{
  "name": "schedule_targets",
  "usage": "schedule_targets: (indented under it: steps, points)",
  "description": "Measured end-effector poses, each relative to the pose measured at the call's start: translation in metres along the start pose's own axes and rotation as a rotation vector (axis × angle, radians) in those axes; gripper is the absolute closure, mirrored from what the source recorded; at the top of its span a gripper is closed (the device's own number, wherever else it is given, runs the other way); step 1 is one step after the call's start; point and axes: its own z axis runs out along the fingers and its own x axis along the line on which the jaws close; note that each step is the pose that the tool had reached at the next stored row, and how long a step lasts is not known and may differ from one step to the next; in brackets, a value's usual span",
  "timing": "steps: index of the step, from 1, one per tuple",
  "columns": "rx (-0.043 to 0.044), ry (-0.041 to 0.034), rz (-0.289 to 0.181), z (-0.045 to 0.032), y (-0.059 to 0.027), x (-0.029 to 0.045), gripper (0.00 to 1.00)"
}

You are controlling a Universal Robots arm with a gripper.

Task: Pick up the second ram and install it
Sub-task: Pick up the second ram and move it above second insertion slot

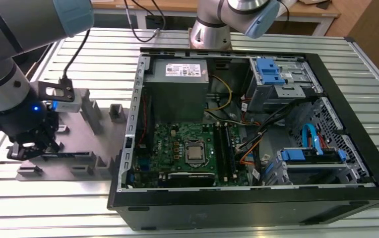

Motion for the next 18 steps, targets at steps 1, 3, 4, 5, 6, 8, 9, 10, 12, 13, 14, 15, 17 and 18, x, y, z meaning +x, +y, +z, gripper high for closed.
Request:
schedule_targets:
  steps: [1, 3, 4, 5, 6, 8, 9, 10, 12, 13, 14, 15, 17, 18]
  points:
    - [-0.0005, 0.0007, -0.018, 0.0, 0.0, 0.0, 0.93]
    - [-0.0015, 0.0022, -0.054, 0.0001, 0.0, 0.0, 0.93]
    - [-0.002, 0.003, -0.072, 0.0002, 0.0, 0.0, 0.93]
    - [-0.0026, 0.0037, -0.09, 0.0002, 0.0, 0.0, 0.93]
    - [-0.0031, 0.0045, -0.109, 0.0003, 0.0, 0.0, 0.93]
    - [-0.0039, 0.0058, -0.145, 0.0005, 0.0, 0.0, 0.93]
    - [-0.0044, 0.0065, -0.161, 0.0006, 0.0, 0.0, 0.93]
    - [-0.0046, 0.0068, -0.169, 0.0006, 0.0, 0.0, 0.93]
    - [-0.0046, 0.0069, -0.17, 0.0006, 0.0, 0.0, 0.93]
    - [-0.0046, 0.0069, -0.171, 0.0006, 0.0, 0.0, 0.93]
    - [-0.0046, 0.0069, -0.171, 0.0006, 0.0, 0.0, 0.93]
    - [-0.0046, 0.0069, -0.172, 0.0006, 0.0, 0.0, 0.92]
    - [-0.0046, 0.0069, -0.173, 0.0007, 0.0, 0.0, 0.86]
    - [-0.0046, 0.0069, -0.173, 0.0007, 0.0, 0.0, 0.86]
